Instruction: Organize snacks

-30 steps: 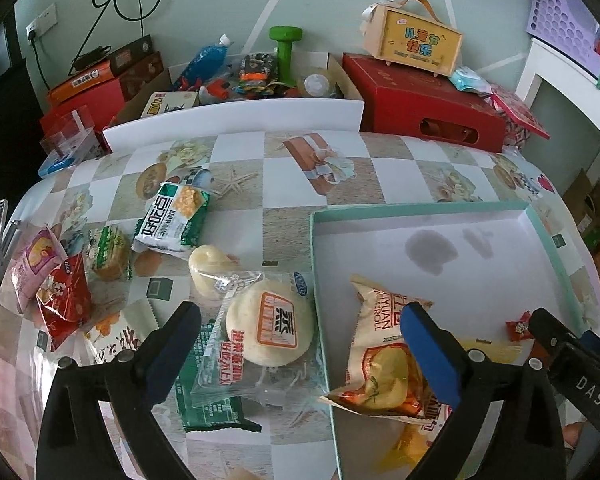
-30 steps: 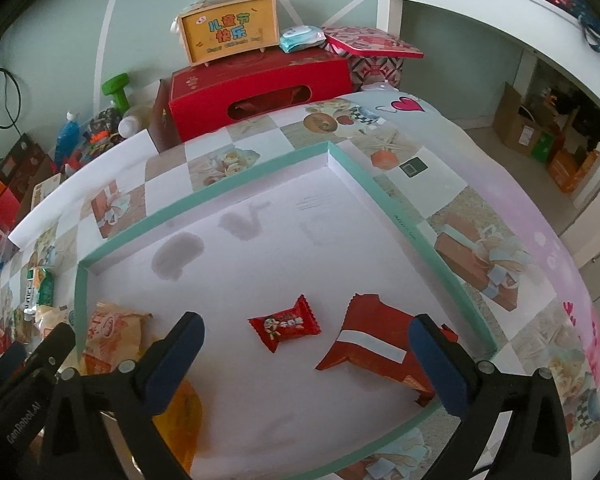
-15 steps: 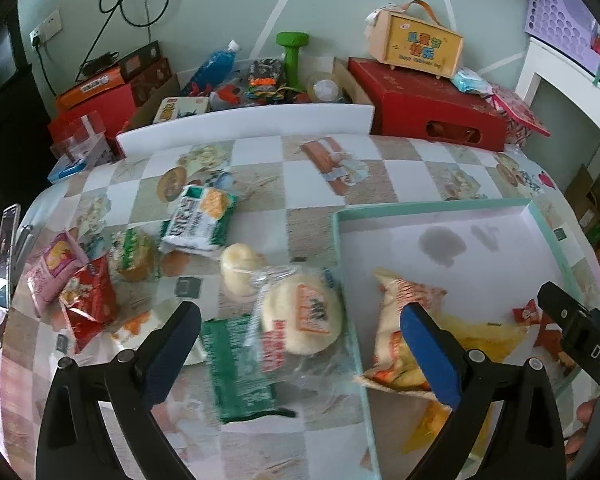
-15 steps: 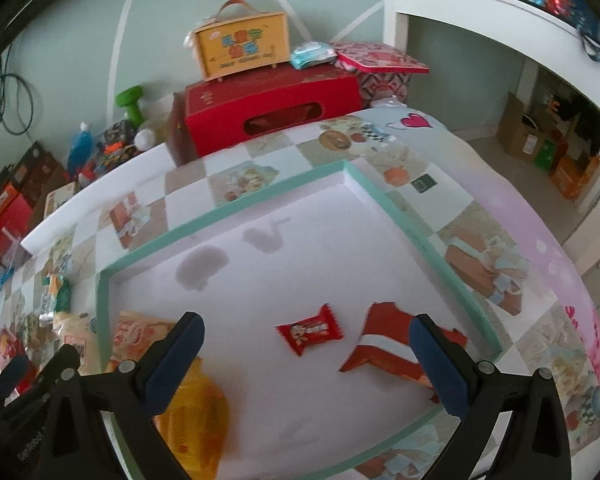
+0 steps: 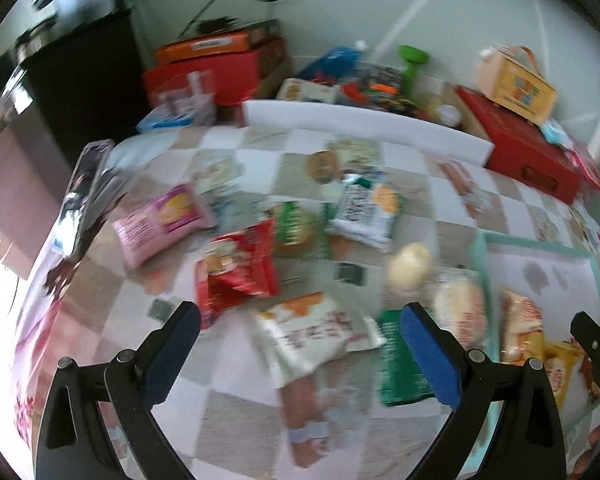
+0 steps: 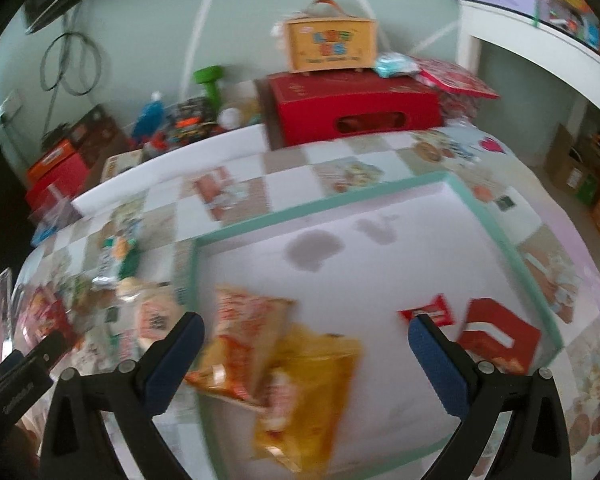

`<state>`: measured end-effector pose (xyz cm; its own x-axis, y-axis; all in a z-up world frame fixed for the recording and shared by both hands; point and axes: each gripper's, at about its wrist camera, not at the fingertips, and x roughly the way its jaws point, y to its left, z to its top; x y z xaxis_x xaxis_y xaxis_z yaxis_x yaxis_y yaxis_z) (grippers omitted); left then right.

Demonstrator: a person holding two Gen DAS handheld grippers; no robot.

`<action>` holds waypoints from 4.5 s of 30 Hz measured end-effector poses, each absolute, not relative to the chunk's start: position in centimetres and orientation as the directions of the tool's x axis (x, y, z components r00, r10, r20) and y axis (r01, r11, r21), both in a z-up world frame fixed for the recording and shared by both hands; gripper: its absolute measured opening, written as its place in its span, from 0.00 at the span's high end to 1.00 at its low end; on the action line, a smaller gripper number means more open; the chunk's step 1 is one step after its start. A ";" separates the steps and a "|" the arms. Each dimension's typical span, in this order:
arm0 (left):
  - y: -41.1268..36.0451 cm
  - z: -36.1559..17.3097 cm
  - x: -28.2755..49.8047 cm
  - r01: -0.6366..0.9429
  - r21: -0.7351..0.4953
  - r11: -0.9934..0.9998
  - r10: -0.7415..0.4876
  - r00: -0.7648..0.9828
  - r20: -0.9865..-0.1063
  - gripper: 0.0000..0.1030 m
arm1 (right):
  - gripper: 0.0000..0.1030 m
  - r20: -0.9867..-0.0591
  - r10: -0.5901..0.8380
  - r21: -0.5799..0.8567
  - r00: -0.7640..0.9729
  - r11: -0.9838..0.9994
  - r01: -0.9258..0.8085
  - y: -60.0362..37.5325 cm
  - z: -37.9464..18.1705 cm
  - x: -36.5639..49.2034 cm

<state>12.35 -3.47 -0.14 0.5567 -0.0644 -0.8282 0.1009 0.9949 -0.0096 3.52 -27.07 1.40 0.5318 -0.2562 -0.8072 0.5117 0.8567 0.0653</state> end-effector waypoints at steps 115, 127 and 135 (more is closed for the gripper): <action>-2.1 -7.1 15.6 0.063 -0.086 0.994 -0.104 0.375 -0.921 0.03 | 0.43 -0.876 -0.048 0.025 0.479 0.989 0.144 -14.2 -6.2 9.4; 2.0 -7.3 14.6 -0.002 -0.090 0.996 -0.081 0.400 -0.913 0.03 | 0.43 -0.877 -0.058 0.009 0.477 0.991 0.137 -14.0 -6.3 9.4; 2.0 -7.2 16.2 -0.015 -0.115 0.993 -0.095 0.457 -0.884 0.03 | 0.42 -0.877 -0.059 0.008 0.477 0.991 0.136 -14.0 -6.3 9.4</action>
